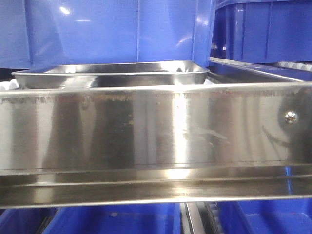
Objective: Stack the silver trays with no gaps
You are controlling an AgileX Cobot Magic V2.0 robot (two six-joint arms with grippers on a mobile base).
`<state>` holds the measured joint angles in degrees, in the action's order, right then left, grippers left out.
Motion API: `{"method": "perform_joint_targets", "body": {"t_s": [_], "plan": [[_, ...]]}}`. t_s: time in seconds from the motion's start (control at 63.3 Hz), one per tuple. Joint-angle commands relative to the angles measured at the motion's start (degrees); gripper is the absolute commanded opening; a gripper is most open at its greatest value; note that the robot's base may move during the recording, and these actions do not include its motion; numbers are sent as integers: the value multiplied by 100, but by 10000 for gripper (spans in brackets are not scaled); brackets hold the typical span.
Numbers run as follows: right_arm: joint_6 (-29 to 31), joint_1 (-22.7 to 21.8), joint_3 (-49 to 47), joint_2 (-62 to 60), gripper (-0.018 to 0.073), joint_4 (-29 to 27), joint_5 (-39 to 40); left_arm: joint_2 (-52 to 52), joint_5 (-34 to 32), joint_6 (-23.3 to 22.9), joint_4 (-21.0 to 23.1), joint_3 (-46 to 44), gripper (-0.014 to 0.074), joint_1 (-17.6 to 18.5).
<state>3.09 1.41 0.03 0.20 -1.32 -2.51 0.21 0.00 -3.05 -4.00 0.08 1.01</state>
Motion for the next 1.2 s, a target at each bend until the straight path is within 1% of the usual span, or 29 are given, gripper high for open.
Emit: {"method": "perform_joint_targets", "body": {"t_s": [0.0, 1.186], "plan": [[25, -19, -3, -20, -79, -2, 50, -21, -88, 8, 12, -8, 4, 30], [25, -19, -3, -20, -79, -2, 87, -21, -88, 8, 12, -8, 4, 30]]}}
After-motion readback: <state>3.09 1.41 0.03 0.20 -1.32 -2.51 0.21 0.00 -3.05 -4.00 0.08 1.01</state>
